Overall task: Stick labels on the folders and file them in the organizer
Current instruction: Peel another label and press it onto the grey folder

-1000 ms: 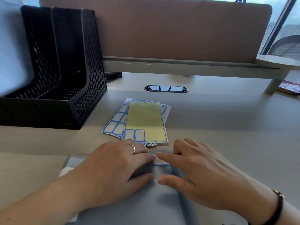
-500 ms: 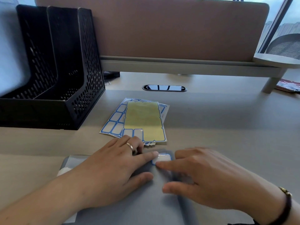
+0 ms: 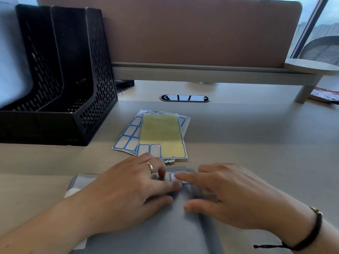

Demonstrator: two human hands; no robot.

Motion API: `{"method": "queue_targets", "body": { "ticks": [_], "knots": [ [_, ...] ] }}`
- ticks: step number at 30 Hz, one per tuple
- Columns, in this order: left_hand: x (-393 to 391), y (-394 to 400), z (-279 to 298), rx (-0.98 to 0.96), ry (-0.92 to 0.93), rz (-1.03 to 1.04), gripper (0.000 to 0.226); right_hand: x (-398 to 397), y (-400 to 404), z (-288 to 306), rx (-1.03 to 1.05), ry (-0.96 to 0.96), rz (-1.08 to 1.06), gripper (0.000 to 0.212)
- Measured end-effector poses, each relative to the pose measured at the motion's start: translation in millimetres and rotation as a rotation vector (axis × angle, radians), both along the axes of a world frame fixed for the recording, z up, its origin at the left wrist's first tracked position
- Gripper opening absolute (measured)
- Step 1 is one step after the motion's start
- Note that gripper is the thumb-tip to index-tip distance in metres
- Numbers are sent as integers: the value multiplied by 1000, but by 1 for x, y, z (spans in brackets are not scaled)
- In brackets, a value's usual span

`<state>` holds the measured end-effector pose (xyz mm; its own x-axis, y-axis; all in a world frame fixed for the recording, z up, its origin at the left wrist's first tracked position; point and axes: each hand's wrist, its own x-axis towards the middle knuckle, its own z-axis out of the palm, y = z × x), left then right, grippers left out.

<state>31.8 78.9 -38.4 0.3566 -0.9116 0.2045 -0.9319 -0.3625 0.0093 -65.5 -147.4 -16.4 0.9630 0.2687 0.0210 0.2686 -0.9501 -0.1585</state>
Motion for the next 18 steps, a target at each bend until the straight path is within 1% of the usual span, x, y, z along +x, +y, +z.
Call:
{"method": "queue_targets", "body": {
  "ticks": [5, 8, 10, 12, 13, 16, 18],
  "knots": [
    [-2, 1, 3, -38, 78, 23, 30, 0, -10, 8, 11, 26, -74, 57],
    [-2, 1, 2, -62, 92, 53, 32, 2, -15, 6, -5, -29, -105, 61],
    [-3, 1, 2, -38, 115, 83, 43, 2, -11, 3, 30, -68, -110, 62],
    [-4, 1, -1, 11, 124, 130, 60, 1, -5, -1, 59, -59, -81, 60],
    [-4, 1, -2, 23, 107, 145, 65, 2, -3, -3, 56, -46, -60, 59],
    [-7, 2, 0, 47, 105, 157, 68, 5, -1, -6, 14, -60, -33, 59],
    [-7, 3, 1, 46, 116, 150, 71, 7, -4, -5, -17, -61, -64, 65]
  ]
}}
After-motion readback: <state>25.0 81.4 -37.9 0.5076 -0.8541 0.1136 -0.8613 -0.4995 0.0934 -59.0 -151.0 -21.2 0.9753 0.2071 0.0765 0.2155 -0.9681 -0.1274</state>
